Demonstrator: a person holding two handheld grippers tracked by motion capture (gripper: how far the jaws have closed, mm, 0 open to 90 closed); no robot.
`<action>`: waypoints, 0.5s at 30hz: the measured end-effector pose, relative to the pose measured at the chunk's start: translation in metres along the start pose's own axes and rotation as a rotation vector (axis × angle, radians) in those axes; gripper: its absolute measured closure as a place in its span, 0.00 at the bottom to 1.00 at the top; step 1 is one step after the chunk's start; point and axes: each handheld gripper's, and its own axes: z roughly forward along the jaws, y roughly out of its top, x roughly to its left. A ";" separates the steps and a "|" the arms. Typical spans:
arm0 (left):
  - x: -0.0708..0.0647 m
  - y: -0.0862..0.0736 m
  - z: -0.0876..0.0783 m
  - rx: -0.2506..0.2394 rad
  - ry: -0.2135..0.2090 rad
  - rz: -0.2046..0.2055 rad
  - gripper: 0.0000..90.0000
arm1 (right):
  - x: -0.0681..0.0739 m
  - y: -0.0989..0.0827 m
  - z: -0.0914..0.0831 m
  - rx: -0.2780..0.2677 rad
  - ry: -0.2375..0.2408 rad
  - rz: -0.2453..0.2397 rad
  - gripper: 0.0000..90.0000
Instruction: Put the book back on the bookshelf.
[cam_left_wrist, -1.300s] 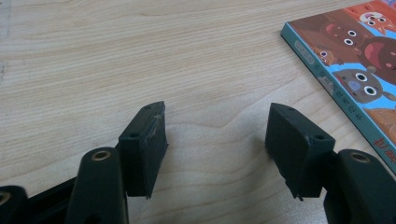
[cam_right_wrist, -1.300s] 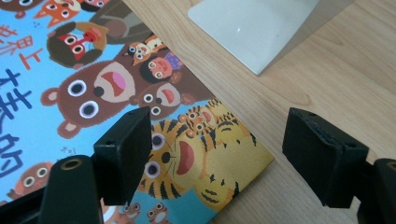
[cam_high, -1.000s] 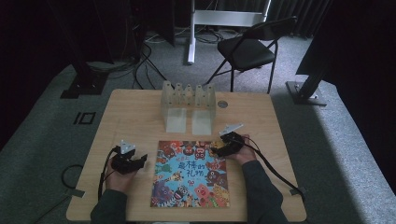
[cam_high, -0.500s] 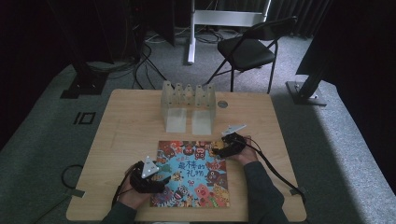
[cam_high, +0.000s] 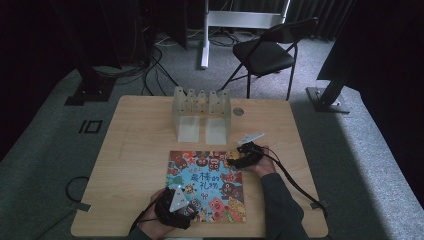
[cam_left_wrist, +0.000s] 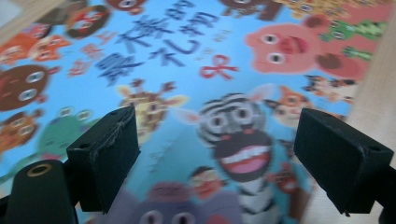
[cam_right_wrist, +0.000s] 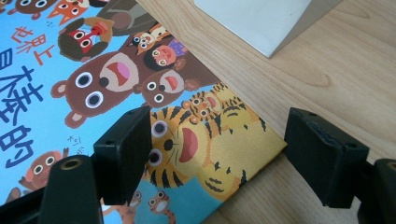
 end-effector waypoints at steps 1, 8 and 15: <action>-0.003 0.000 0.001 0.002 -0.005 0.006 0.13 | 0.000 0.000 0.000 -0.003 0.003 0.003 0.27; -0.016 0.004 0.006 0.003 -0.048 0.050 0.10 | -0.003 0.000 -0.003 -0.030 0.024 0.045 0.27; -0.034 0.008 0.016 0.015 -0.052 0.109 0.09 | -0.003 0.002 -0.009 -0.057 0.032 0.052 0.27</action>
